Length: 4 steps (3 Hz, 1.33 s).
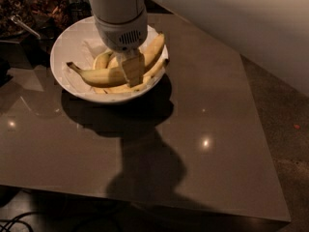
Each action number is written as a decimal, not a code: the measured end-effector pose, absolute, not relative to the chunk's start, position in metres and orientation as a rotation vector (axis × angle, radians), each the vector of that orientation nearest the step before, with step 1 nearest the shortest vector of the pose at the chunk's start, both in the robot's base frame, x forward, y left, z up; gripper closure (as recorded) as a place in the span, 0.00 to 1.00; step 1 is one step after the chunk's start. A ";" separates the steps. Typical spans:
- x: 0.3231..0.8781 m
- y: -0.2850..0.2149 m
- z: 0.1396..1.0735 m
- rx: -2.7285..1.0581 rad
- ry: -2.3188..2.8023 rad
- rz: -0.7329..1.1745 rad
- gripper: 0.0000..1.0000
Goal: Pick banana from white bowl
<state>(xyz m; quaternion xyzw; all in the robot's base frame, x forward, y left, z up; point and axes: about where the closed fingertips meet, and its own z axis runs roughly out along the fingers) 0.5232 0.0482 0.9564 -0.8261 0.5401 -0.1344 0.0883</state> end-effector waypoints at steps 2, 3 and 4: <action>0.471 0.049 0.962 -2.453 1.616 -0.282 1.00; 0.439 0.050 0.973 -2.421 1.596 -0.230 1.00; 0.436 0.052 0.975 -2.416 1.587 -0.225 1.00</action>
Offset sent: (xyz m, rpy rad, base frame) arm -0.0981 -0.0045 0.0114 0.0867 0.1140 0.0048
